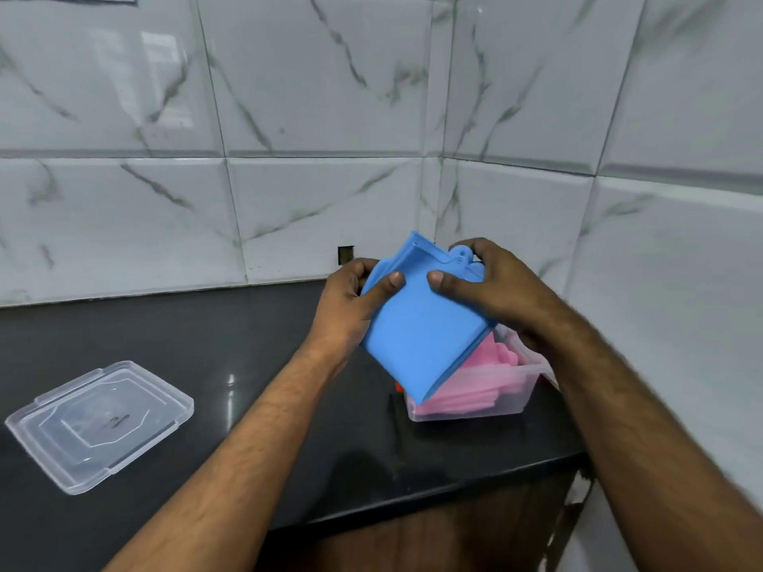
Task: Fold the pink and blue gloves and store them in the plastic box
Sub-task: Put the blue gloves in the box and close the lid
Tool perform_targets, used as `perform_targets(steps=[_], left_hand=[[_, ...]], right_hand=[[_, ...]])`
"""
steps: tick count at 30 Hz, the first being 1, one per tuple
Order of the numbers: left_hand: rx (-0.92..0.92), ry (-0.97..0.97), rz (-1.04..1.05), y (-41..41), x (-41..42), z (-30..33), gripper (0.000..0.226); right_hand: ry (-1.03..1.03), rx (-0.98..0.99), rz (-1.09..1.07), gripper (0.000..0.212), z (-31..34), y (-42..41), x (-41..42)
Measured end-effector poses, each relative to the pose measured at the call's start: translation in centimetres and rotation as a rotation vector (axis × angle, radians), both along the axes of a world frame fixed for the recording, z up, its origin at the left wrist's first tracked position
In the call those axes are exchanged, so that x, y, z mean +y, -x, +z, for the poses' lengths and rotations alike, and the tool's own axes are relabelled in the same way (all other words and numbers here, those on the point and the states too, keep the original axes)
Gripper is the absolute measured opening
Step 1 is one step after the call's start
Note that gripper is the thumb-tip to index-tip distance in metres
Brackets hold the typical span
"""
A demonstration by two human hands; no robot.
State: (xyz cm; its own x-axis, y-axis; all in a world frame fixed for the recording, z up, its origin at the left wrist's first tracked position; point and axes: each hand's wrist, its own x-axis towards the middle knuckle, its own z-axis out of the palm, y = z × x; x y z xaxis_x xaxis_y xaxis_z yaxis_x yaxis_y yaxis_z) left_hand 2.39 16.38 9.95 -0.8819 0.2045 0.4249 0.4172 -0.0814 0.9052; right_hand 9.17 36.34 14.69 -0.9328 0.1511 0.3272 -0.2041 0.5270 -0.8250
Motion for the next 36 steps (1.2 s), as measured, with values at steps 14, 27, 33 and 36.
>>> perform_targets(steps=[14, 27, 33, 36], left_hand=[[-0.201, -0.093, -0.066, 5.3, 5.1, -0.7, 0.037], [0.393, 0.052, 0.052, 4.0, 4.2, -8.4, 0.044], [0.662, 0.268, -0.003, 3.2, 3.1, -9.4, 0.071], [0.737, 0.280, -0.014, 2.6, 2.7, -8.7, 0.082]], right_hand=[[0.597, -0.045, -0.148, 0.033, -4.6, 1.7, 4.9], [0.041, -0.078, -0.423, 0.019, -7.6, 2.5, 4.1], [-0.113, 0.000, -0.456, 0.018, -7.6, 2.4, 3.4], [-0.106, 0.010, -0.468, 0.020, -7.5, 2.3, 3.4]])
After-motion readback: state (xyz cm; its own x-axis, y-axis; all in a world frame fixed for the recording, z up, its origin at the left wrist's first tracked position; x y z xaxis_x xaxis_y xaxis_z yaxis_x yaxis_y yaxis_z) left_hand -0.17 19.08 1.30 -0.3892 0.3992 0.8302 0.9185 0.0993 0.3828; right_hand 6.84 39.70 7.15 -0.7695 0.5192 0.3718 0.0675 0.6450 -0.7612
